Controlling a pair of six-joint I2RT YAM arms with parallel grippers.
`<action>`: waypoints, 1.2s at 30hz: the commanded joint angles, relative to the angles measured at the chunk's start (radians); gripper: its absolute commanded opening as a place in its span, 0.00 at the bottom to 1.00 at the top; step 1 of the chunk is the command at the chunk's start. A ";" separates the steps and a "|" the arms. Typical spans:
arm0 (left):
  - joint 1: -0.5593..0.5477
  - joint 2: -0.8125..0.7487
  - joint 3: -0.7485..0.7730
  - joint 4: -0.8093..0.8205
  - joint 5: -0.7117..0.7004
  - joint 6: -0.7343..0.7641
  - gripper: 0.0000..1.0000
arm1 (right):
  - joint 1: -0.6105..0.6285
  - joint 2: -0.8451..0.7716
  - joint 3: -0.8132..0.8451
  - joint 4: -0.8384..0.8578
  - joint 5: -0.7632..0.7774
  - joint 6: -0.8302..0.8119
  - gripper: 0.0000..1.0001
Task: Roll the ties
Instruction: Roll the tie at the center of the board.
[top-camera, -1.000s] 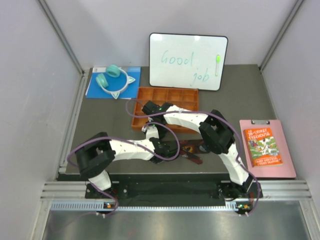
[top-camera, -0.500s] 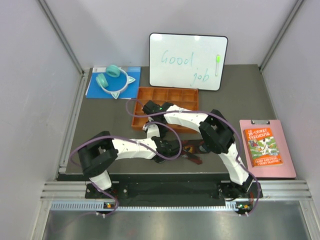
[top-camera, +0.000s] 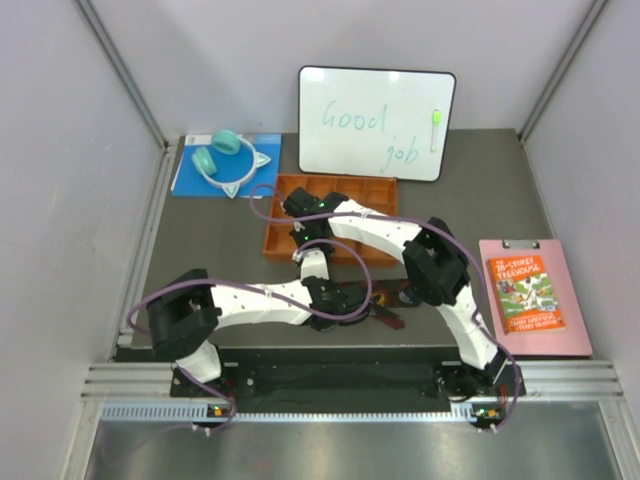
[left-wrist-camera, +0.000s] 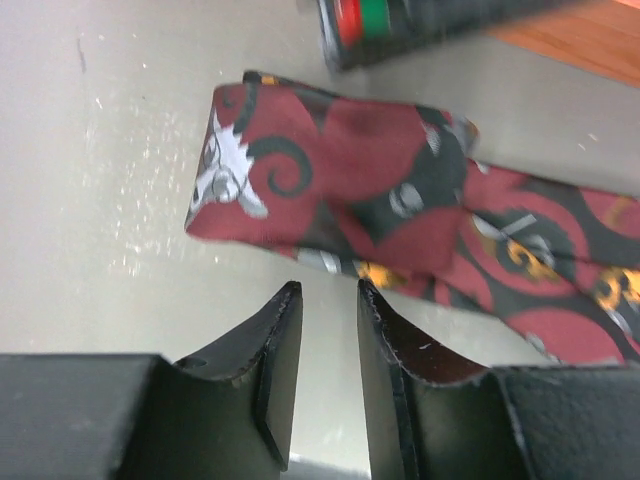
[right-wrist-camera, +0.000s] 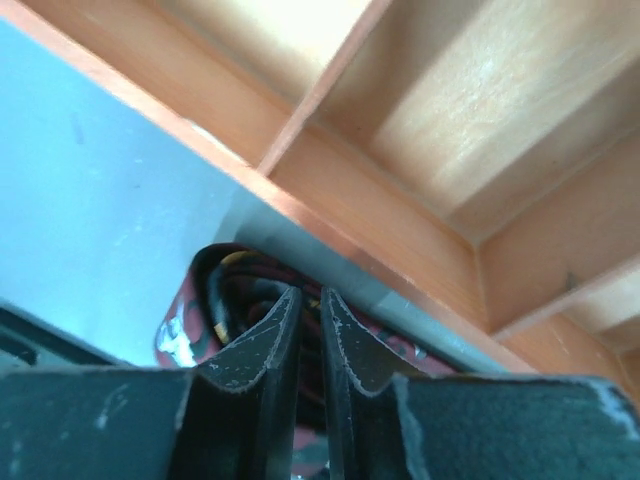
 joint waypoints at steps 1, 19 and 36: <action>-0.038 -0.079 0.029 -0.101 0.012 -0.053 0.34 | -0.022 -0.050 0.092 -0.059 0.002 -0.025 0.15; 0.143 -0.638 -0.136 -0.043 0.097 0.278 0.40 | -0.051 -0.351 -0.235 0.117 -0.195 0.072 0.10; 0.388 -0.627 -0.268 0.206 0.332 0.491 0.40 | -0.053 -0.288 -0.368 0.270 -0.267 0.110 0.01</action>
